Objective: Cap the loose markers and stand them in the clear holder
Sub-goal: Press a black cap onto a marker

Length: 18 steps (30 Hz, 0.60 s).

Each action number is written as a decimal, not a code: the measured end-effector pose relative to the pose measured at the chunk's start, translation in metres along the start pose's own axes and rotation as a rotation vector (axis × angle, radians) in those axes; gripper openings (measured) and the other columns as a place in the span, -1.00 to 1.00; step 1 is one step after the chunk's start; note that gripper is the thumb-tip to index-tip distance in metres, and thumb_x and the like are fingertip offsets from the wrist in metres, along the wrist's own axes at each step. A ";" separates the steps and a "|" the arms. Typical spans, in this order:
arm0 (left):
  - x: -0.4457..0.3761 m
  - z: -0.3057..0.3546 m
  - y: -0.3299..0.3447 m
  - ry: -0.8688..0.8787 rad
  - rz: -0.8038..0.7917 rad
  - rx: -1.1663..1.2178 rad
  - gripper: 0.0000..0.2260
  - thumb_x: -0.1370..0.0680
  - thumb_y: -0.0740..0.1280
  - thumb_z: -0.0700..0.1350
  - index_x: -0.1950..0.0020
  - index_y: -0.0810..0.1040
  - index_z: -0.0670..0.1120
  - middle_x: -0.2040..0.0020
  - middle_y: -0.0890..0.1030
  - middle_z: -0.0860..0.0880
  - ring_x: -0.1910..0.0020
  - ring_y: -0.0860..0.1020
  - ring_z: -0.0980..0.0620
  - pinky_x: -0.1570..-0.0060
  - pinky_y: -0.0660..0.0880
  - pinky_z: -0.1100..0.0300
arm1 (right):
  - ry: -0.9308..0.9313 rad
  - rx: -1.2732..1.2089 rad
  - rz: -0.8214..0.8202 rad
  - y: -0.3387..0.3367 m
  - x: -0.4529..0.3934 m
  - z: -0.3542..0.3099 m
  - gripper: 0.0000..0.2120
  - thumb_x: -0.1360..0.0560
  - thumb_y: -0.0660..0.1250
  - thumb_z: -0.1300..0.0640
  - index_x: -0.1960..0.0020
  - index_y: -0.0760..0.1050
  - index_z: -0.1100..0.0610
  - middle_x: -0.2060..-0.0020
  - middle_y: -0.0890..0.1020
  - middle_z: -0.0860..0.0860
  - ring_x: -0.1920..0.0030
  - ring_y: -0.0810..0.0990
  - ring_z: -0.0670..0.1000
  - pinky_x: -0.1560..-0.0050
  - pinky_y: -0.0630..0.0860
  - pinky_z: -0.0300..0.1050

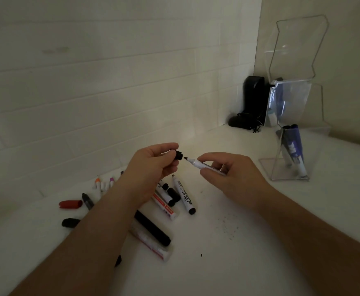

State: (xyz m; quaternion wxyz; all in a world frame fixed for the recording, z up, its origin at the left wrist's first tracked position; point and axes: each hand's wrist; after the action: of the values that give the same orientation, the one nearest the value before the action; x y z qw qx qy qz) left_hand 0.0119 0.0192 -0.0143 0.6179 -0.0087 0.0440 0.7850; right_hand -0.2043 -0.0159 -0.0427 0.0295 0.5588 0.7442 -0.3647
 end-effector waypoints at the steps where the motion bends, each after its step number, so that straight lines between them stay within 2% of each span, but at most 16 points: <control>1: 0.001 0.000 0.001 0.002 -0.013 -0.011 -0.81 -0.61 0.34 -0.27 -0.17 0.67 -0.13 0.09 0.73 -0.10 0.14 0.65 0.03 0.06 0.62 0.21 | 0.000 0.000 0.006 0.000 0.000 0.000 -0.82 -0.52 0.43 -0.04 -0.09 0.64 -0.27 0.28 0.61 -0.09 0.34 0.50 -0.14 0.30 0.43 -0.27; 5: 0.007 0.002 0.006 0.018 -0.056 -0.051 -0.81 -0.62 0.33 -0.26 -0.18 0.67 -0.14 0.04 0.72 -0.15 0.11 0.65 0.00 0.04 0.62 0.20 | 0.009 0.025 -0.004 0.000 0.000 0.002 -0.82 -0.52 0.43 -0.06 -0.09 0.63 -0.29 0.28 0.61 -0.12 0.32 0.51 -0.16 0.28 0.40 -0.31; 8: 0.011 0.002 0.009 0.084 -0.058 -0.219 -0.82 -0.61 0.36 -0.21 -0.15 0.69 -0.04 0.06 0.74 -0.08 0.10 0.68 -0.02 0.01 0.64 0.16 | -0.007 0.103 -0.005 -0.001 0.000 0.001 -0.82 -0.52 0.44 -0.05 -0.10 0.64 -0.26 0.24 0.63 -0.14 0.26 0.54 -0.17 0.26 0.43 -0.34; 10: 0.014 0.001 0.011 0.164 -0.030 -0.442 -0.84 -0.59 0.39 -0.14 -0.10 0.70 0.07 0.11 0.74 0.03 0.12 0.68 0.06 0.02 0.63 0.20 | -0.071 0.271 0.008 -0.003 -0.002 -0.001 -0.82 -0.53 0.43 -0.06 -0.13 0.65 -0.19 0.18 0.65 -0.13 0.19 0.56 -0.14 0.13 0.50 -0.23; 13: 0.018 0.001 0.016 0.269 -0.035 -0.759 -0.86 -0.57 0.41 -0.06 -0.07 0.68 0.16 0.09 0.70 0.21 0.12 0.62 0.30 0.12 0.48 0.47 | -0.123 0.466 0.051 -0.007 -0.005 -0.004 -0.79 -0.55 0.40 -0.08 -0.15 0.66 -0.09 0.14 0.67 -0.07 0.14 0.57 -0.02 0.05 0.54 0.00; 18: 0.018 0.003 0.017 0.271 -0.028 -0.858 -0.86 -0.52 0.48 -0.07 -0.03 0.66 0.15 0.08 0.69 0.19 0.11 0.62 0.27 0.10 0.47 0.39 | -0.147 0.480 0.080 -0.005 -0.004 -0.005 -0.82 -0.56 0.38 -0.08 -0.10 0.68 -0.09 0.14 0.68 -0.06 0.12 0.57 0.03 0.04 0.51 0.02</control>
State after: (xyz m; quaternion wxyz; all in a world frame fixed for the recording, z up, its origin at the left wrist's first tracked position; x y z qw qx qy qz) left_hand -0.0089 0.0325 -0.0117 0.5577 -0.3673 -0.2052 0.7155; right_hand -0.2052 -0.0168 -0.0343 -0.0355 0.5509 0.6095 -0.5690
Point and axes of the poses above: each hand's wrist, its own x-axis away from the middle knuckle, its own y-axis out of the palm, z = x × y
